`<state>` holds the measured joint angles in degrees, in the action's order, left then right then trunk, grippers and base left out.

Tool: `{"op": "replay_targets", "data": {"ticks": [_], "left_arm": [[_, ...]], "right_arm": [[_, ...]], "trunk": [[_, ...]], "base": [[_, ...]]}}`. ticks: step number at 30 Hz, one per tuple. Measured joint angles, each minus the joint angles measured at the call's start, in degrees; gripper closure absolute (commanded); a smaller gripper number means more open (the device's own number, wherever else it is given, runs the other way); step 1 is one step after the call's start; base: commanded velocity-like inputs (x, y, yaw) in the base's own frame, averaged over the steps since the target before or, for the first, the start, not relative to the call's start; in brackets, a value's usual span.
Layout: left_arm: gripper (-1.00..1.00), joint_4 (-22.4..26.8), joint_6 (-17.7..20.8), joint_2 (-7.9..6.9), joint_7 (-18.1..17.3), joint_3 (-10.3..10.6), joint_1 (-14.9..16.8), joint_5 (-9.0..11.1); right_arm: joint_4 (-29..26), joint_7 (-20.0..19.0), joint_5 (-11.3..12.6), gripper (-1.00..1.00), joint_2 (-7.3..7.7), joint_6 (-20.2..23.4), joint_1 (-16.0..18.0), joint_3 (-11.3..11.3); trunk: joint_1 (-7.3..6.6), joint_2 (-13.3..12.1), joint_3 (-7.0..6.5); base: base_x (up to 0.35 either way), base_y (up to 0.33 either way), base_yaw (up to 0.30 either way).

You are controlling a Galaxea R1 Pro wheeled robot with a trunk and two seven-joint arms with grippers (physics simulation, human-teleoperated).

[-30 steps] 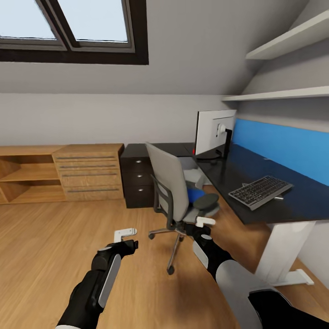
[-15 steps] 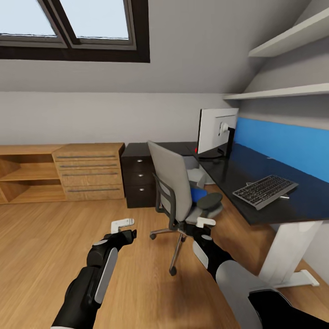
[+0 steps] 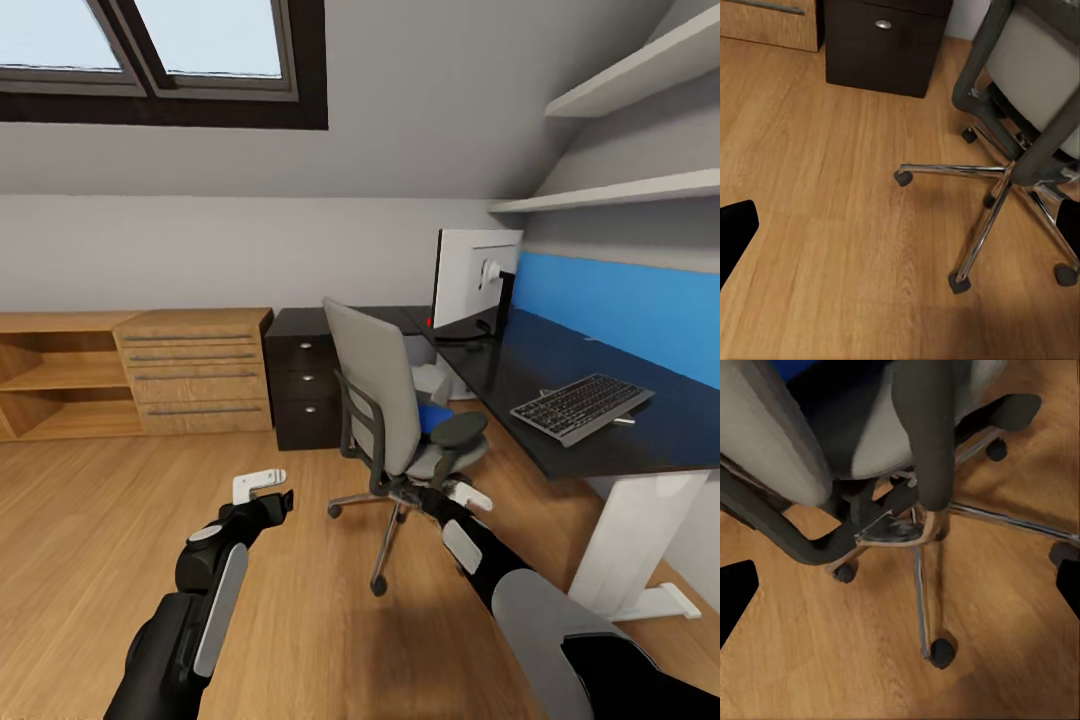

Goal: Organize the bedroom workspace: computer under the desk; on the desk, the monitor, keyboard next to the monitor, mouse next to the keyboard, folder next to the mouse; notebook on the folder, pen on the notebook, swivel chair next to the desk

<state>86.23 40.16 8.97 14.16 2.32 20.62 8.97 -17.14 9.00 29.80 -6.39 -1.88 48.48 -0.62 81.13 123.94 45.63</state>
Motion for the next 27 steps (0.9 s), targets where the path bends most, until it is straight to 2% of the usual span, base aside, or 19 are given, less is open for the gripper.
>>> {"op": "replay_targets", "data": {"ticks": [3,4,6,9,14,19,22,24,25,27], "left_arm": [[-1.00,1.5,0.0,0.00,0.0,0.0,-0.9,0.0],[-1.00,2.2,0.0,0.00,0.0,0.0,-1.3,0.0],[-1.00,2.7,0.0,0.00,0.0,0.0,-1.6,0.0],[-1.00,3.0,0.0,0.00,0.0,0.0,-1.8,0.0],[-1.00,3.3,0.0,-0.02,0.0,0.0,-2.0,0.0],[-1.00,3.0,0.0,0.03,0.2,0.0,-2.0,-0.1],[-1.00,2.4,0.1,0.00,0.1,0.0,-2.0,-0.1],[-1.00,2.0,0.1,-0.03,0.1,0.0,-2.0,-0.1],[-1.00,1.4,0.1,-0.14,0.1,0.0,-2.0,-0.1],[-1.00,1.3,0.1,-0.16,0.0,-0.1,-2.0,-0.1]], "right_arm": [[0.0,-1.2,5.9,-1.00,1.45,0.0,0.0,1.0],[0.0,-1.8,9.6,-1.00,2.32,0.0,0.0,1.5],[0.0,-2.3,12.7,-1.00,3.04,0.0,0.0,1.8],[-0.2,-2.8,15.6,-1.00,3.66,-0.1,0.0,2.1],[-0.6,-3.7,17.8,-1.00,4.47,-0.2,0.0,2.3],[-0.7,-8.6,18.3,-1.00,5.07,-0.6,0.0,2.4],[-0.7,-10.2,18.6,-1.00,6.61,-0.5,0.0,2.7],[-0.7,-10.3,18.7,-1.00,6.97,-0.5,0.0,2.7],[-0.7,-10.4,18.7,-1.00,7.47,-1.1,0.0,2.8],[-0.7,-10.4,18.7,-1.00,7.48,-3.2,0.0,2.9]], "trunk": [[0.66,1.2,0.54],[0.88,1.6,0.72],[1.32,2.4,1.08],[1.98,3.6,1.61],[3.08,5.6,2.51],[4.18,7.6,3.41],[4.18,7.6,3.42],[4.18,7.6,3.42],[4.17,7.6,3.42],[4.16,7.6,3.41]], "base": [[0.000,0.000,0.000],[0.000,0.000,0.000],[0.000,0.000,0.000],[0.000,0.000,0.000],[0.000,0.000,0.000],[0.000,0.000,0.000],[0.000,0.000,0.000],[0.049,0.000,0.000],[0.177,0.000,0.000],[0.226,0.000,0.000]]}}
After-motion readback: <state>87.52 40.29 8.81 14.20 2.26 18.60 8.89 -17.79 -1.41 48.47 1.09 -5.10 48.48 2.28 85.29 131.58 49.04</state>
